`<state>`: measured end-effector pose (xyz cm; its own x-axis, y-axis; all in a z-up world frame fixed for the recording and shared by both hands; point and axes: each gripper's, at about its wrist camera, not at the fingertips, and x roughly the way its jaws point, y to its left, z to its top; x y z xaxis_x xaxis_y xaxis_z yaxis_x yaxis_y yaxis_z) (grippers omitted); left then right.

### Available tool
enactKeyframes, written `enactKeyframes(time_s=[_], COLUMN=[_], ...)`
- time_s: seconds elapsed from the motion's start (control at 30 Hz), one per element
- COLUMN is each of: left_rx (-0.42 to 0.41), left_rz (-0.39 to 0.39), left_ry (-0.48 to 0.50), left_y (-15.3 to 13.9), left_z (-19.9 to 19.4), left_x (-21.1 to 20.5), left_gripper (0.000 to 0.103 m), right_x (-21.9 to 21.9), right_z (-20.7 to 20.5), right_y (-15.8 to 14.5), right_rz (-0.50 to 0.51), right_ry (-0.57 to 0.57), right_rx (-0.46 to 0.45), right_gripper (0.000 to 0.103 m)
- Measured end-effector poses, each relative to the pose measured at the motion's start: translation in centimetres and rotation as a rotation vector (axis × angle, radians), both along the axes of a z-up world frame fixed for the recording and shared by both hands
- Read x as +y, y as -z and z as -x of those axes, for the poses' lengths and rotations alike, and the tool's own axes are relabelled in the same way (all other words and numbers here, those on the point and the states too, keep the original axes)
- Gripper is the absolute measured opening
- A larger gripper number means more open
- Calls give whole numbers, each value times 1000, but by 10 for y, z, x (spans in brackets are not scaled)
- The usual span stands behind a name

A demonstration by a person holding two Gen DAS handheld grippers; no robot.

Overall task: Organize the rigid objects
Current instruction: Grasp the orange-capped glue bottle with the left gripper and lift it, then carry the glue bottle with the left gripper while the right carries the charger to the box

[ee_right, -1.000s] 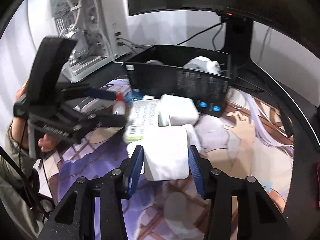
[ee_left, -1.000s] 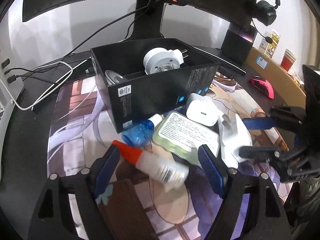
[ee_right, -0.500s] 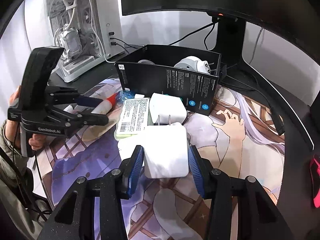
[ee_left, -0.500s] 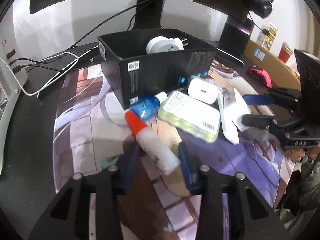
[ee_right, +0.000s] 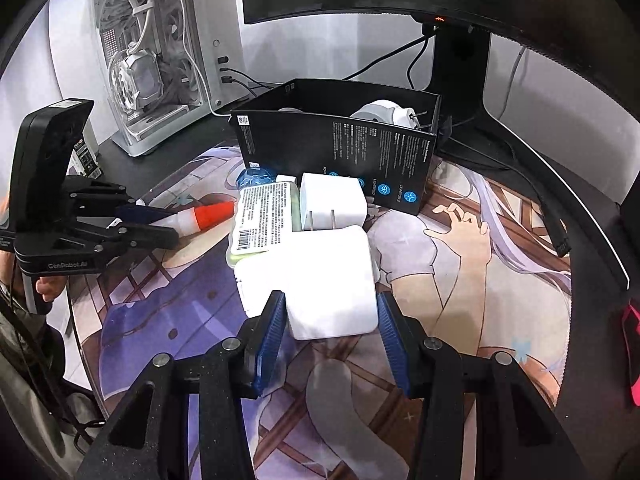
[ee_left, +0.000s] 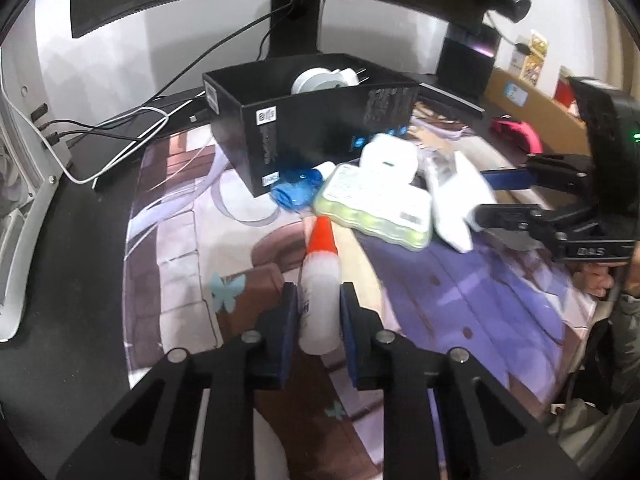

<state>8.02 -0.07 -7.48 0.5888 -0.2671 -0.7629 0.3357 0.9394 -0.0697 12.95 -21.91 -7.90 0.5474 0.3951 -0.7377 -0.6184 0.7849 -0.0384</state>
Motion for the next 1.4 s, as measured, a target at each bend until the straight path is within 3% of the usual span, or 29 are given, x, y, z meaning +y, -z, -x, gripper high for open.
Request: enactKeyframes(time_s=[0.33,0.77,1.4], left_rx=[-42,-41,-139], left_rz=[-37,-3,58], left_ry=[5,14,39], left_y=[1,-1,-35], left_z=[-4,-1,22], left_x=[-9,-8,-10], left_gripper=[19,19,19], right_x=[4,3,4], right_z=[-3,3,30], right_y=[7,-1,-33], right_rz=[6,2,-48], right_ry=[-3,-12,-26], right_rx=[6,-34,-139], right_gripper=[47,45,45])
